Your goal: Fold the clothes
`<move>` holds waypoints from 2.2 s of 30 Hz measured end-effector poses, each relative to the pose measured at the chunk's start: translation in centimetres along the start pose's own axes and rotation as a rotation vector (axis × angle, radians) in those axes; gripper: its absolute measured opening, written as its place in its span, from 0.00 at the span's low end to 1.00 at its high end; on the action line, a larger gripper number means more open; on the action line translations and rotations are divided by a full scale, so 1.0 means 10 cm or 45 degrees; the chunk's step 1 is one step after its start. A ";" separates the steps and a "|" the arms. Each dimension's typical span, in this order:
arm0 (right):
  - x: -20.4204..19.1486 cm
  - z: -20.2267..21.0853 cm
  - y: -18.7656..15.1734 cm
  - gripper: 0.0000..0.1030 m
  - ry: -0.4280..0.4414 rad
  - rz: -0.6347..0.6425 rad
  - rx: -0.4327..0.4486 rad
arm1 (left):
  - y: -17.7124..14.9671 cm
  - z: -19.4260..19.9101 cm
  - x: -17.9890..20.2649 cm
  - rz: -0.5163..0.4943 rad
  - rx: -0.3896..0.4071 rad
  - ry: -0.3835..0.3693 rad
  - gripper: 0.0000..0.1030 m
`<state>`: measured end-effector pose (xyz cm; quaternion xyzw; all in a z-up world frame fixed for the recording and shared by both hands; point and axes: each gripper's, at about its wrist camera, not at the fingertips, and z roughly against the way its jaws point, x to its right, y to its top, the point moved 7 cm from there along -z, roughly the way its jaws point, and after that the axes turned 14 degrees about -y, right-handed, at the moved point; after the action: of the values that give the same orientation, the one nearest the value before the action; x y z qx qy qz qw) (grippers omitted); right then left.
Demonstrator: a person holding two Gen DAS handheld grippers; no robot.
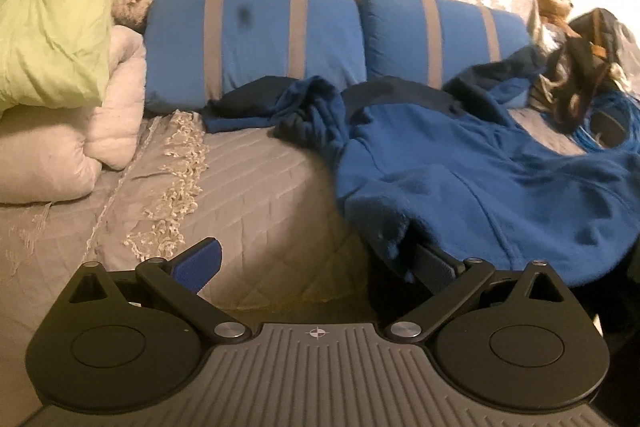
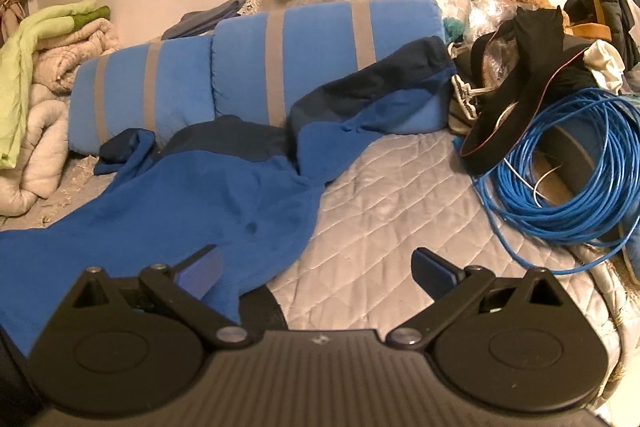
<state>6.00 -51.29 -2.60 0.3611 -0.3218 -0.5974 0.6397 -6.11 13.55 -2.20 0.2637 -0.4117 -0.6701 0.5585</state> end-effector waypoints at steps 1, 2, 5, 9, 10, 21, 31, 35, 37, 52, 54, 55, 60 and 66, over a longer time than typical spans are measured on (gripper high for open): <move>-0.02 0.00 0.00 1.00 -0.001 0.003 0.000 | 0.01 -0.02 0.00 0.010 0.012 0.009 1.00; -0.03 0.01 0.00 1.00 -0.001 0.005 0.001 | 0.01 -0.03 0.00 0.013 0.020 0.019 1.00; -0.07 0.01 -0.01 1.00 0.020 0.003 0.008 | 0.02 -0.07 0.03 0.012 0.035 0.045 1.00; -0.14 0.00 -0.03 1.00 0.035 0.014 0.014 | 0.05 -0.06 0.06 0.013 0.052 0.063 1.00; -0.15 -0.01 -0.03 1.00 0.037 0.018 0.013 | 0.06 -0.06 0.06 0.015 0.058 0.068 1.00; -0.21 0.01 0.03 1.00 0.055 0.014 0.038 | 0.17 -0.12 0.07 0.018 0.065 0.069 1.00; -0.20 0.13 -0.04 1.00 0.036 0.050 0.040 | 0.19 -0.22 0.07 0.081 0.081 0.018 1.00; -0.15 0.11 -0.10 1.00 0.027 0.006 0.010 | 0.18 -0.25 0.08 0.083 0.078 0.017 1.00; -0.13 0.11 -0.14 1.00 0.024 -0.001 0.000 | 0.18 -0.25 0.08 0.080 0.079 0.016 1.00; 0.02 0.28 -0.41 1.00 0.064 -0.014 -0.028 | 0.19 -0.30 0.07 0.080 0.032 0.021 1.00; 0.01 0.33 -0.43 1.00 0.087 0.018 -0.030 | 0.19 -0.30 0.07 0.078 0.027 0.024 1.00; 0.00 0.35 -0.45 1.00 0.097 0.038 -0.032 | 0.20 -0.31 0.07 0.077 0.025 0.026 1.00; -0.09 0.39 -0.61 1.00 0.152 0.129 -0.079 | 0.21 -0.34 0.05 0.084 0.023 0.027 1.00; -0.15 0.31 -0.75 0.98 0.121 0.230 -0.099 | 0.21 -0.32 0.06 0.074 0.019 0.032 1.00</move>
<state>-0.74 -50.24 -7.29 0.3332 -0.2990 -0.5315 0.7190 -2.53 12.04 -2.04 0.2642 -0.4171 -0.6471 0.5810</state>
